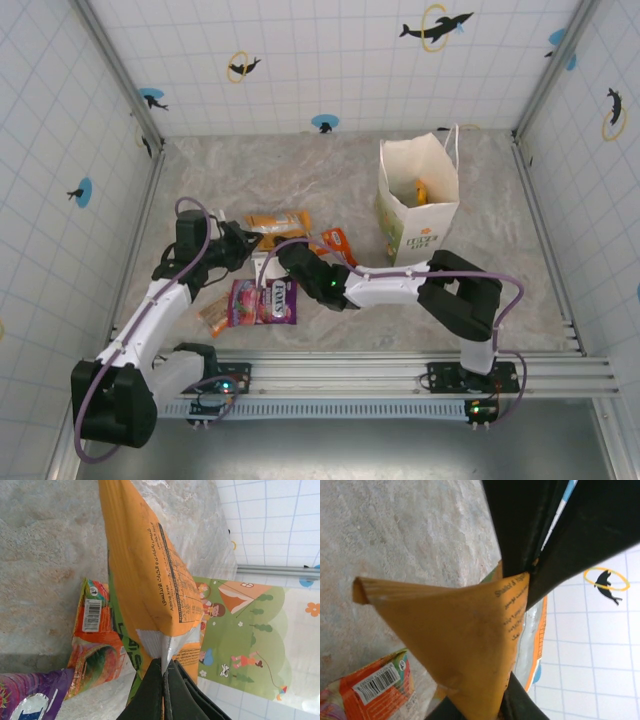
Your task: Place the snacks into the paper bag
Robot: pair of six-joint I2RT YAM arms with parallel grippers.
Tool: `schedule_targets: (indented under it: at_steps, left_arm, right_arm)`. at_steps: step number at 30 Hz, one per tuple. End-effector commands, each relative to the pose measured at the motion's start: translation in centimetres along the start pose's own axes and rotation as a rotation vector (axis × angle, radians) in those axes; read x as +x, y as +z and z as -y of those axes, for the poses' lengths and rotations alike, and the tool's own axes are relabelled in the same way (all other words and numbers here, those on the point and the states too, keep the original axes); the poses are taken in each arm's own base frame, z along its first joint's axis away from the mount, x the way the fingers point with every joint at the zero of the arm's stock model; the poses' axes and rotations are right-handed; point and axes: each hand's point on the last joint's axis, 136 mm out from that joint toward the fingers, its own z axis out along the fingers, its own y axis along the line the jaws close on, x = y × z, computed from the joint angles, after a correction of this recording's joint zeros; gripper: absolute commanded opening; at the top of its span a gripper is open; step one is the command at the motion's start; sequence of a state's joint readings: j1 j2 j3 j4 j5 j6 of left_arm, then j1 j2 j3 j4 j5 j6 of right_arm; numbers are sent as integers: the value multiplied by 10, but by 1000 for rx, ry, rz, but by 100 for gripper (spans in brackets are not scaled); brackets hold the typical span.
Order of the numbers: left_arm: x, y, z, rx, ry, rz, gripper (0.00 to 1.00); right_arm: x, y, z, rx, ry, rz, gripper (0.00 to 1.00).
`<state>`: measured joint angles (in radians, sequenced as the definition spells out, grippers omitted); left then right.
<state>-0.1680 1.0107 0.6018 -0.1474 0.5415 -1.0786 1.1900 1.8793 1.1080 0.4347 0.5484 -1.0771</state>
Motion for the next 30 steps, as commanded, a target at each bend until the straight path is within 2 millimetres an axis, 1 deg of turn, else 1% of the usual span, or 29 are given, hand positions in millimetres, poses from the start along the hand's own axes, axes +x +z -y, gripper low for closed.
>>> schedule_targets:
  at_steps: [1, 3, 4, 5, 6, 7, 8, 9, 13, 14, 17, 18, 19, 22, 24, 25, 30]
  left_arm:
    - [-1, 2, 2, 9, -2, 8, 9]
    - [-1, 1, 2, 5, 2, 11, 10]
    - [-2, 1, 1, 2, 5, 11, 12]
    - [-3, 1, 3, 3, 10, 14, 16]
    - [-3, 1, 3, 0, 13, 16, 21]
    - [-4, 0, 4, -7, 23, 22, 30]
    - [-6, 0, 4, -16, 31, 27, 42]
    - [-8, -1, 5, -22, 42, 32, 49]
    - [-20, -8, 3, -90, 92, 96, 64]
    - [-23, -11, 1, -101, 102, 121, 66]
    - [-34, -22, -5, -152, 138, 208, 78]
    - [-37, -26, -7, -167, 147, 233, 85]
    - [-41, -29, -8, -182, 161, 262, 97]
    - [-47, -35, -11, -194, 182, 313, 97]
    - [-48, -34, -13, -202, 193, 319, 98]
    - [-49, -33, -18, -220, 195, 319, 98]
    - [-52, -31, -24, -224, 213, 345, 98]
  right_arm:
    - [-10, -12, 22, 50, 27, 57, 8]
    - [-10, -13, 23, 50, 29, 62, 5]
    - [-10, -15, 24, 50, 31, 65, 4]
    - [-10, -16, 24, 49, 32, 68, 4]
    - [-10, -17, 24, 48, 33, 71, 3]
    - [-9, -18, 25, 47, 38, 70, 3]
    - [-8, -19, 26, 46, 44, 71, 2]
    - [-6, -20, 27, 44, 54, 70, 2]
    - [-2, -32, 39, 40, 148, 103, 2]
    - [-1, -37, 43, 38, 182, 118, 1]
    - [1, -51, 59, 33, 281, 167, 0]
    - [2, -55, 63, 31, 305, 180, 0]
    - [3, -59, 68, 32, 335, 191, 0]
    - [7, -73, 85, 25, 425, 240, 0]
    - [8, -83, 100, 22, 498, 285, 0]
    - [8, -89, 108, 18, 541, 316, 0]
    - [20, -114, 143, 30, 683, 417, 0]
